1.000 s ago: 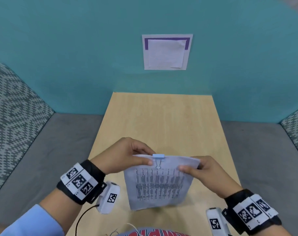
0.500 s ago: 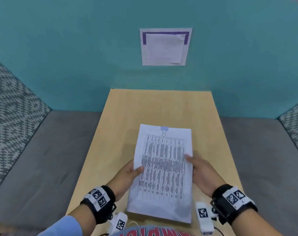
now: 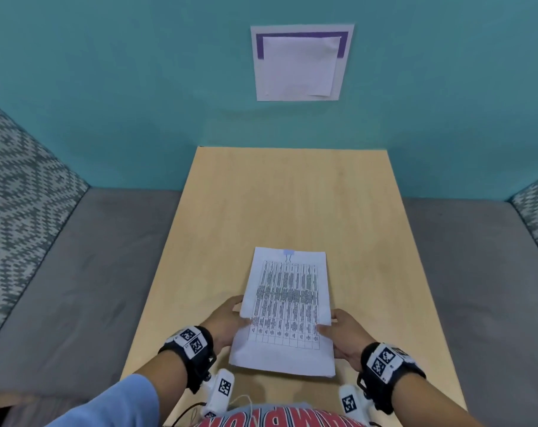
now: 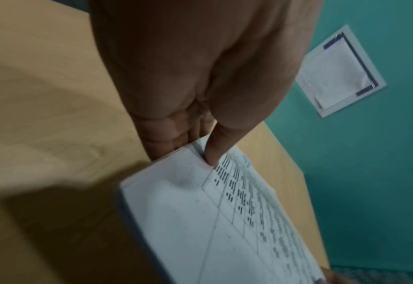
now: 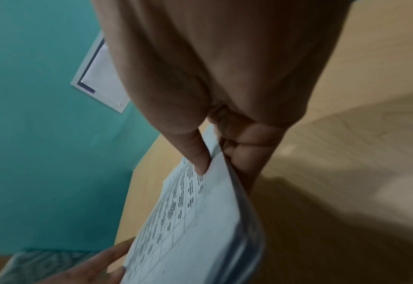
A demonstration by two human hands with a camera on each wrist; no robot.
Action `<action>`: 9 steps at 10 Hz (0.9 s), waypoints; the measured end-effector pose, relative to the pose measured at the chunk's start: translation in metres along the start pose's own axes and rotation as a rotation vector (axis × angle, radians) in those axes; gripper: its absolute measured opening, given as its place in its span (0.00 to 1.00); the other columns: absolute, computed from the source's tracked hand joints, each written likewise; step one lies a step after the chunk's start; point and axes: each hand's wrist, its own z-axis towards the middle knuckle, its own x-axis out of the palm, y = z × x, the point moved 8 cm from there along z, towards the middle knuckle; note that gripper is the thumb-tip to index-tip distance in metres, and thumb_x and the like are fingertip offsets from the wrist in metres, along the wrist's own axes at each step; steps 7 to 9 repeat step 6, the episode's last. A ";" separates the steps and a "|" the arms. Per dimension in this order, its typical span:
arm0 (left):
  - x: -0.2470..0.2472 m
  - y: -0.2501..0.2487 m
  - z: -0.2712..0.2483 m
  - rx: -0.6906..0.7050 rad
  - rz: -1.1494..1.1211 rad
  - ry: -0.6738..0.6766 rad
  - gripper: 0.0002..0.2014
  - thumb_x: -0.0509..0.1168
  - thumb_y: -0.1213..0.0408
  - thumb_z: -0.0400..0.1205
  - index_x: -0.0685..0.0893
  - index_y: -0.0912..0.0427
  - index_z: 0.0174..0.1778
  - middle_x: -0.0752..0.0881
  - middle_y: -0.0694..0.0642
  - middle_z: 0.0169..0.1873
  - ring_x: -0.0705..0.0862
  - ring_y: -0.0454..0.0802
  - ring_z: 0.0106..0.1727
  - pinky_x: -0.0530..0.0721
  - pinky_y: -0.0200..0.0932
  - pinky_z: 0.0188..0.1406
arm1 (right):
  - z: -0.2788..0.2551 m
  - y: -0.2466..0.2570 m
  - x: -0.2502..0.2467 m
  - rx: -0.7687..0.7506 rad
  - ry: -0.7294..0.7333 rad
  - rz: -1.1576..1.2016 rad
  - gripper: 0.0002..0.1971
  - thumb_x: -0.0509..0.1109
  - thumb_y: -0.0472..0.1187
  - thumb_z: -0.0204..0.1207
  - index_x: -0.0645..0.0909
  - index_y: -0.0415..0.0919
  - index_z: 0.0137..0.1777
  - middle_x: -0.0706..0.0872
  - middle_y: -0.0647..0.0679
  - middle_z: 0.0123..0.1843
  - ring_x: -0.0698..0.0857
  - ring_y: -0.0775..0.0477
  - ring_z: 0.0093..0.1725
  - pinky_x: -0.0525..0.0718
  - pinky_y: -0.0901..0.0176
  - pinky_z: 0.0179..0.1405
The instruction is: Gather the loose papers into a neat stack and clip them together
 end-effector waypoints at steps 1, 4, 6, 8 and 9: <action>-0.001 0.004 0.014 0.026 0.073 -0.011 0.31 0.65 0.79 0.88 0.70 0.55 0.86 0.92 0.67 0.63 0.92 0.68 0.62 0.93 0.62 0.58 | 0.016 -0.001 0.002 -0.025 -0.061 -0.113 0.21 0.72 0.34 0.84 0.73 0.37 0.74 0.88 0.39 0.66 0.91 0.36 0.60 0.93 0.34 0.57; 0.002 0.016 0.006 0.078 0.467 -0.014 0.11 0.72 0.55 0.86 0.80 0.49 0.62 0.87 0.53 0.56 0.87 0.57 0.59 0.85 0.60 0.72 | 0.016 -0.005 0.008 -0.158 -0.049 -0.740 0.28 0.69 0.48 0.84 0.69 0.40 0.81 0.88 0.44 0.64 0.87 0.44 0.58 0.84 0.55 0.56; -0.040 0.067 -0.018 -0.122 0.676 0.021 0.06 0.65 0.56 0.88 0.84 0.53 0.53 0.87 0.51 0.47 0.82 0.49 0.37 0.72 0.34 0.21 | -0.003 -0.015 -0.022 -0.171 -0.081 -0.877 0.27 0.70 0.53 0.83 0.75 0.45 0.79 0.86 0.46 0.68 0.87 0.48 0.62 0.84 0.58 0.59; -0.040 0.067 -0.018 -0.122 0.676 0.021 0.06 0.65 0.56 0.88 0.84 0.53 0.53 0.87 0.51 0.47 0.82 0.49 0.37 0.72 0.34 0.21 | -0.003 -0.015 -0.022 -0.171 -0.081 -0.877 0.27 0.70 0.53 0.83 0.75 0.45 0.79 0.86 0.46 0.68 0.87 0.48 0.62 0.84 0.58 0.59; -0.040 0.067 -0.018 -0.122 0.676 0.021 0.06 0.65 0.56 0.88 0.84 0.53 0.53 0.87 0.51 0.47 0.82 0.49 0.37 0.72 0.34 0.21 | -0.003 -0.015 -0.022 -0.171 -0.081 -0.877 0.27 0.70 0.53 0.83 0.75 0.45 0.79 0.86 0.46 0.68 0.87 0.48 0.62 0.84 0.58 0.59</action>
